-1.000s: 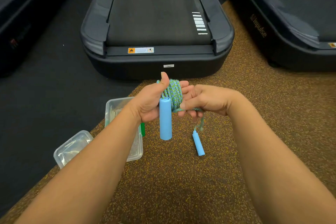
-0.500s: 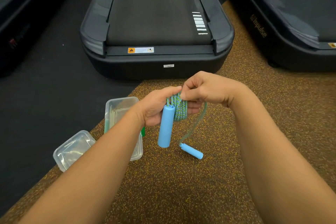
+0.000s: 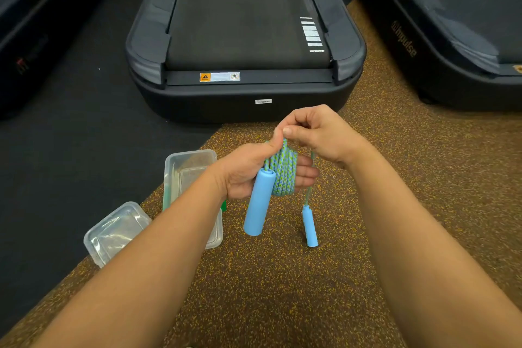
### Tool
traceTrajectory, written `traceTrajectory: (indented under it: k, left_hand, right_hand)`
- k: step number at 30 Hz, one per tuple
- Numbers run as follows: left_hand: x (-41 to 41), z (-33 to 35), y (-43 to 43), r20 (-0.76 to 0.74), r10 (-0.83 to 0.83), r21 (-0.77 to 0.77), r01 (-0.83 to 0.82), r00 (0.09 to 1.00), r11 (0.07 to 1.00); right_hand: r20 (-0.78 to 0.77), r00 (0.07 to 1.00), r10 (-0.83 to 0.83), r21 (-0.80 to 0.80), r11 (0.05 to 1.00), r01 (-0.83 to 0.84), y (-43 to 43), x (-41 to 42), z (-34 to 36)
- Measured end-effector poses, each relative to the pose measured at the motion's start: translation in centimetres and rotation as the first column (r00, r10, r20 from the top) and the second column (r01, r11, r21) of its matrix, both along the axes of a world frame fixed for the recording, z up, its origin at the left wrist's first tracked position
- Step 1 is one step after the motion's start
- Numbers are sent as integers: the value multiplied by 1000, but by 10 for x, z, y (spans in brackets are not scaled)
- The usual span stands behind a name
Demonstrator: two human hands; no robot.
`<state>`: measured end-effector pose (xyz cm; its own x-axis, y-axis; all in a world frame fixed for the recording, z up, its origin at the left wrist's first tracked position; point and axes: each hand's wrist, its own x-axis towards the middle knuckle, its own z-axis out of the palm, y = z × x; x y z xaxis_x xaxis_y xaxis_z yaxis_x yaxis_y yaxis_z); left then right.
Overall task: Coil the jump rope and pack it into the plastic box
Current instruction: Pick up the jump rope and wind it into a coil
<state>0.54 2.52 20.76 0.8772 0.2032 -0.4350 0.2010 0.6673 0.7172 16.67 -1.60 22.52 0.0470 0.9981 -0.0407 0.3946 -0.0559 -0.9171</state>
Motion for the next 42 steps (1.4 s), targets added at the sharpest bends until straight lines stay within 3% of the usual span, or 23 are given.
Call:
traceTrajectory:
  k: [8, 18, 21, 26, 35, 42]
  left_hand:
    - [-3, 2, -2, 33, -48, 24, 48, 998, 999]
    - [-7, 4, 2, 146, 117, -52, -111, 982, 992]
    - [-8, 2, 6, 225, 158, -99, -138, 962, 985]
    - [-10, -2, 12, 253, 204, -102, -183, 946, 978]
    - [-7, 0, 12, 199, 285, -62, -278, 938, 959]
    - [-10, -3, 12, 96, 212, 58, -219, 972, 974]
  right_hand:
    - [-233, 968, -91, -35, 996, 85, -5, -7, -18]
    - [-345, 930, -124, -329, 944, 4, -18, -9, -44]
    - [-286, 958, -12, -365, 926, -97, -19, -13, -47]
    - [-378, 916, 133, -430, 851, -301, -19, -19, -35]
    - [-287, 927, 242, -545, 755, -365, -16, -7, -13]
    - [-50, 946, 319, -477, 825, -303, -8, -12, 22]
